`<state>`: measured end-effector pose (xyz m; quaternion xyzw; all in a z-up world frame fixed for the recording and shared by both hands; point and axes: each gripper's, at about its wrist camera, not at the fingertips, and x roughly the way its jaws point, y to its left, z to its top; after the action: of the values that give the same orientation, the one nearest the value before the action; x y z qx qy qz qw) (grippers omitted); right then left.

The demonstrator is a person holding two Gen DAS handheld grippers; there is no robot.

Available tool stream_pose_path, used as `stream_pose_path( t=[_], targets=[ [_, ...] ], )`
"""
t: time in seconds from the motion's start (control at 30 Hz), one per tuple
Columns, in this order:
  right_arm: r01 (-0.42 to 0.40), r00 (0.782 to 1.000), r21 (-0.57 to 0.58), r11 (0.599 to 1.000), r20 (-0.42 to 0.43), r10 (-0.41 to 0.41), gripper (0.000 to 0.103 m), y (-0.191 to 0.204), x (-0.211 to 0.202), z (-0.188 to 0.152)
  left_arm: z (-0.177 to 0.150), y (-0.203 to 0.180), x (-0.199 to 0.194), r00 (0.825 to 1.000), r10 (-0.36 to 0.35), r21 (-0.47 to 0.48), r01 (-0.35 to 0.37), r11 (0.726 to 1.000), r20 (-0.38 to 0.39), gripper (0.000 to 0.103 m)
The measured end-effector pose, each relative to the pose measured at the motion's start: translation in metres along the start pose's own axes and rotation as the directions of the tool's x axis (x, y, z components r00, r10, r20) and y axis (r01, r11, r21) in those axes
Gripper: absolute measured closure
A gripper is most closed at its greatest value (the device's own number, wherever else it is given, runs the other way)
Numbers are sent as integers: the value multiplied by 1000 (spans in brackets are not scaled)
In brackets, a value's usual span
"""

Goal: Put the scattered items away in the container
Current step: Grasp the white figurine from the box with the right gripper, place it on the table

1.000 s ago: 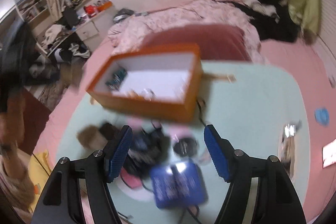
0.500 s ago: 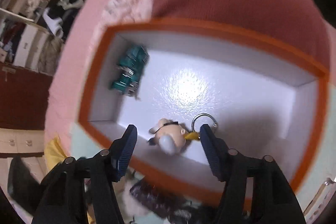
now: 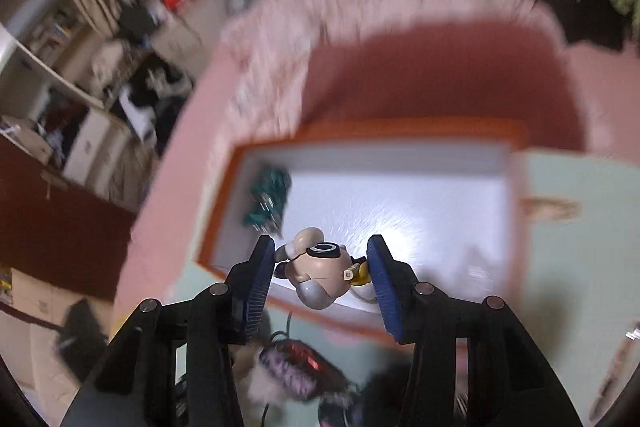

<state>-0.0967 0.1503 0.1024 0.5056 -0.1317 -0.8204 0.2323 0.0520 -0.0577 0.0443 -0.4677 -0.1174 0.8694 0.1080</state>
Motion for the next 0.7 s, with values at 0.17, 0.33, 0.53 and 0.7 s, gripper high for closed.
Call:
stream_pose_path(
  t=[0.17,0.33,0.53,0.7],
  targets=[
    [146,964,19,989,221,-147,56,-9,-120,-27,2,-5,4,1000,-26,13,26,1000,-9,42],
    [354,905,16,935,245,-347,56,-16,-172,-62,5,-18,4,1000,14,75,-15,997,6,42],
    [376,907,28,926,197,-374,56,-33,-167,-92,6,-25,3,1000,5,88,-6,996,13,42],
    [312,935,-2,950,176,-307,56,-36,-152,-101,9,-25,-13,998,11,101,-17,995,62,42]
  ],
)
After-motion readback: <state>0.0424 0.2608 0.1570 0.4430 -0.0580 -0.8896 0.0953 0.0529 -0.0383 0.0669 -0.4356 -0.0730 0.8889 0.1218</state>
